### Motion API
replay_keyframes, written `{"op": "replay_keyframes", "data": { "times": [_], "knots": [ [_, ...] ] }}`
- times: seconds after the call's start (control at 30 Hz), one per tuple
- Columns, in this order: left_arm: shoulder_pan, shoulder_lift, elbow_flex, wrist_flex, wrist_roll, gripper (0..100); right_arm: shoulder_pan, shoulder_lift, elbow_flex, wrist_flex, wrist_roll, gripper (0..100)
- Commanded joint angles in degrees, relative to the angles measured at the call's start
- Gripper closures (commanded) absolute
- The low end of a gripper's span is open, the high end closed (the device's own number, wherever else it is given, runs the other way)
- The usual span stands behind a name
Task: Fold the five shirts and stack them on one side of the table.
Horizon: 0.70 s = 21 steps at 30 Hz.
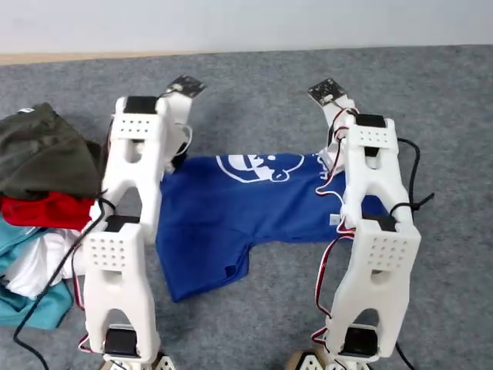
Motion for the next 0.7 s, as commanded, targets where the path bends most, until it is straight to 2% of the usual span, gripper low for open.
{"op": "replay_keyframes", "data": {
  "times": [0.0, 0.17, 0.33, 0.47, 0.67],
  "knots": [
    [1.76, -0.79, -9.36, 5.19, 0.26, 99, -1.36, -8.57, -3.52, 0.92, 0.44, 98.8],
    [3.69, -2.20, -14.81, 5.98, 2.20, 99, -3.74, -14.81, -3.52, 7.16, 0.26, 98.8],
    [8.00, -4.57, -6.11, 5.98, 2.29, 99, -4.97, -17.71, -3.52, 16.75, -0.09, 98.8],
    [9.76, -4.48, 0.84, 5.71, 2.37, 99, -3.47, -17.45, -3.08, 22.73, -5.71, 98.8],
    [9.49, -4.40, 3.65, 5.80, 2.37, 99, 1.27, -11.65, -3.16, 24.48, -9.14, 98.8]
  ]
}}
